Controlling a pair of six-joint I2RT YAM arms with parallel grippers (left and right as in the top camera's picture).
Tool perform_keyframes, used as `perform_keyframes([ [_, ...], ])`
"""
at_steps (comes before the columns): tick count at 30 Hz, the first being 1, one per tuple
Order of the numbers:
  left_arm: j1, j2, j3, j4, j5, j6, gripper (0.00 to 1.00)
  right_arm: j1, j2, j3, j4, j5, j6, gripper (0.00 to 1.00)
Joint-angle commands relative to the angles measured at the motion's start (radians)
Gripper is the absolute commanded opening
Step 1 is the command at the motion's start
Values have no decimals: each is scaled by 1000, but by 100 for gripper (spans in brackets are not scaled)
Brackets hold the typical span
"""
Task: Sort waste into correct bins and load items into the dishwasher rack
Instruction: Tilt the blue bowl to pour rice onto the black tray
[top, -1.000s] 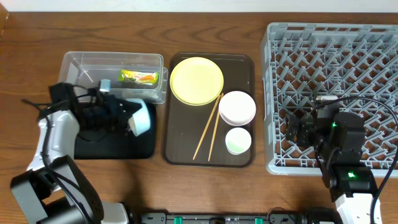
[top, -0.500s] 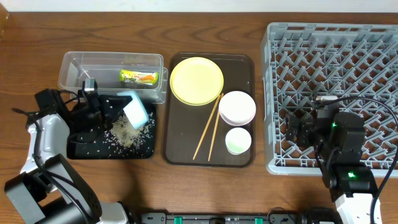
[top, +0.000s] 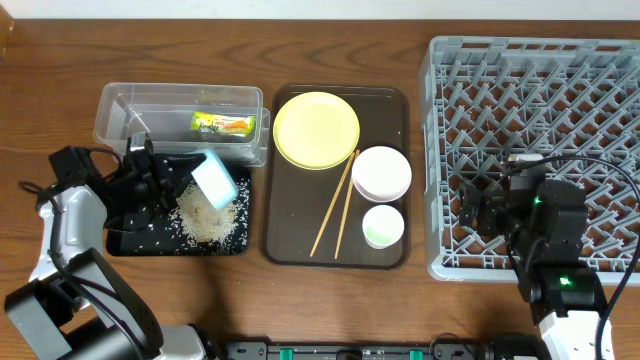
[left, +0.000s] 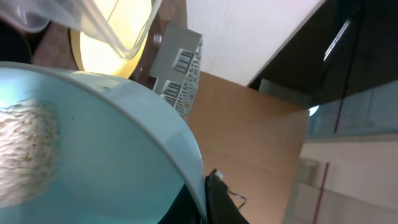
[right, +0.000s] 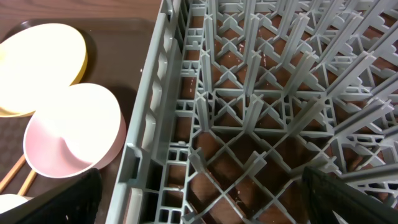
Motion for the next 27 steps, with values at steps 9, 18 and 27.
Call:
perform_keyframes([
  [9,6,6,-4,-2,90,-80,5,-3,1,21,-8,-4,10,99],
  [18,7,6,-4,170,40,206,6,-3,1,21,-8,-4,10,99],
  [27,7,6,-4,143,1,63,6,-3,1,21,-8,-4,10,99],
])
